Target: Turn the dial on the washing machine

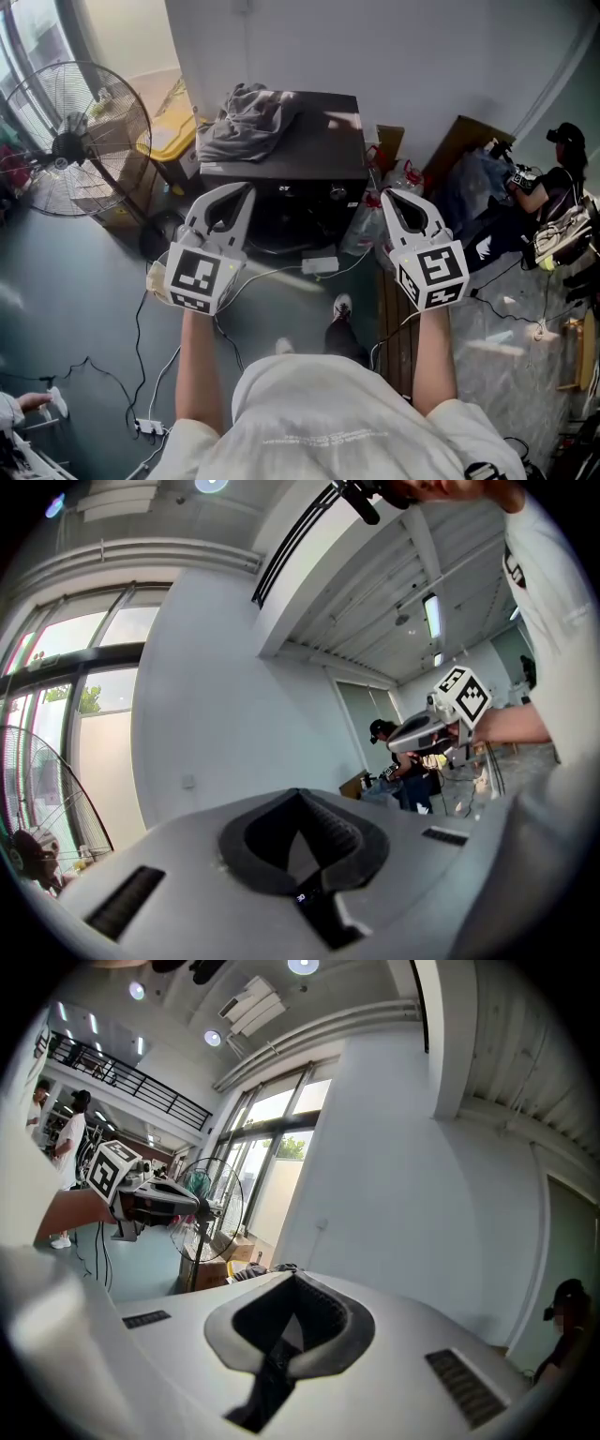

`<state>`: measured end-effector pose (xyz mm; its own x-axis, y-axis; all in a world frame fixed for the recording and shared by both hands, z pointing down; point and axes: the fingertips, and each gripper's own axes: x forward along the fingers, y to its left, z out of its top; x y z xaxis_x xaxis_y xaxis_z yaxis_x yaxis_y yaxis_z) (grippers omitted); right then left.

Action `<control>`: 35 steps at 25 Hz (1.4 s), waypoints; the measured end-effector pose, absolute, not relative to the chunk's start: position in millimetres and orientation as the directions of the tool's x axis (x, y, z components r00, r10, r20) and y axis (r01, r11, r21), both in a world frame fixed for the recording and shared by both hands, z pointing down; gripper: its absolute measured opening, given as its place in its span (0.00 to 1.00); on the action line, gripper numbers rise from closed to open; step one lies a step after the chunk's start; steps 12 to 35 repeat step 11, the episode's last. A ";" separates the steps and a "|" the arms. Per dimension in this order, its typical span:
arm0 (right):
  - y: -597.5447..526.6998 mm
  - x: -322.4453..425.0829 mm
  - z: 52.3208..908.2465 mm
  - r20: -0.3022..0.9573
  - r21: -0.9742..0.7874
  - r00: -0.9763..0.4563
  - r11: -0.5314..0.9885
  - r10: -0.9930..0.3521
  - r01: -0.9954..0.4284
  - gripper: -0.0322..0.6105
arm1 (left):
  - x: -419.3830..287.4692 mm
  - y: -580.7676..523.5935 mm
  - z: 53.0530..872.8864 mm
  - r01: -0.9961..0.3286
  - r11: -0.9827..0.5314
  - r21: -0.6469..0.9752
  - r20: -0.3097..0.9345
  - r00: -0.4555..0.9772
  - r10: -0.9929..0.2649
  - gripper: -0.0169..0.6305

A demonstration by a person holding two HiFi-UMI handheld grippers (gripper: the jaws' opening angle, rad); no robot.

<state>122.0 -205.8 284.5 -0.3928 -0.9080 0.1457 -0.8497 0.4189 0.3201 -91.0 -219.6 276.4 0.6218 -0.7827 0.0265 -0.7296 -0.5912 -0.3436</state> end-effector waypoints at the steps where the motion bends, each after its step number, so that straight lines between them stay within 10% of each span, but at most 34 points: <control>1: -205.6 121.8 285.1 0.146 0.320 -0.393 0.419 -0.908 -0.849 0.07 | -91.0 -219.2 277.2 -0.729 -0.592 -0.343 0.028 0.622 -0.782 0.05; 35: -202.9 121.4 291.7 0.152 0.321 -0.394 0.423 -0.906 -0.848 0.07 | -87.8 -216.4 281.4 -0.716 -0.600 -0.356 0.041 0.629 -0.776 0.05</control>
